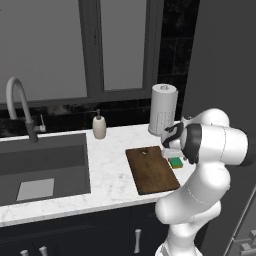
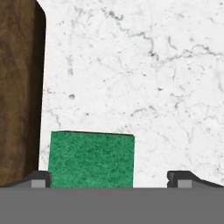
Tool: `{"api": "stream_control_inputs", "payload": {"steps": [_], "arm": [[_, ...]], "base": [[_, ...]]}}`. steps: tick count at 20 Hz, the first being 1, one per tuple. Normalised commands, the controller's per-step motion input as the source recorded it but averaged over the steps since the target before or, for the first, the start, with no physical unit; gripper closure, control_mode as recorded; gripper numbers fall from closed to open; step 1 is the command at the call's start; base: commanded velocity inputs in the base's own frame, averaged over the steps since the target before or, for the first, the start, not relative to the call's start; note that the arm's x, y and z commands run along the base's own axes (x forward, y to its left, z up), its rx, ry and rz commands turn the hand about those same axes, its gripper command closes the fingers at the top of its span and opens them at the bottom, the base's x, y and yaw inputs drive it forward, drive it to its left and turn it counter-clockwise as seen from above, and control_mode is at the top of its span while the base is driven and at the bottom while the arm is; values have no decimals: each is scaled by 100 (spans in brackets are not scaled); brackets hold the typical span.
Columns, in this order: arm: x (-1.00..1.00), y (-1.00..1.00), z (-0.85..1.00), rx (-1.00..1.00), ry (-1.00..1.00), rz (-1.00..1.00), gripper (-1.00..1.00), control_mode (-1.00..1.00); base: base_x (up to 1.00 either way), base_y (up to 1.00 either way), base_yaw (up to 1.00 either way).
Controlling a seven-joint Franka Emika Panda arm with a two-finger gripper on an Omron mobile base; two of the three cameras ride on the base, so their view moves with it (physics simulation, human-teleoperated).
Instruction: Pick up the sponge from the counter and clean the cutting board by briefly scrubbing or pressing down on the cutting board. Once finished, release the sponge.
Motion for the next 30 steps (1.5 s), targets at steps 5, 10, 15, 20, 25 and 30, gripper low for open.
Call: {"api": "stream_control_inputs", "payload": {"steps": [5,10,15,20,25,30], "arm": [[0,6,-10,0,0,0,-100,-100],[0,15,-5,0,0,0,-100,-100],[0,7,-12,0,0,0,-100,-100],[0,2,-15,0,0,0,-100,-100],[0,0,-44,0,0,0,-100,-100],[0,3,-57,0,0,0,-100,-100]], "base": [[0,0,0],[0,0,0],[0,0,0],[0,0,0],[0,0,0],[0,0,0]]}}
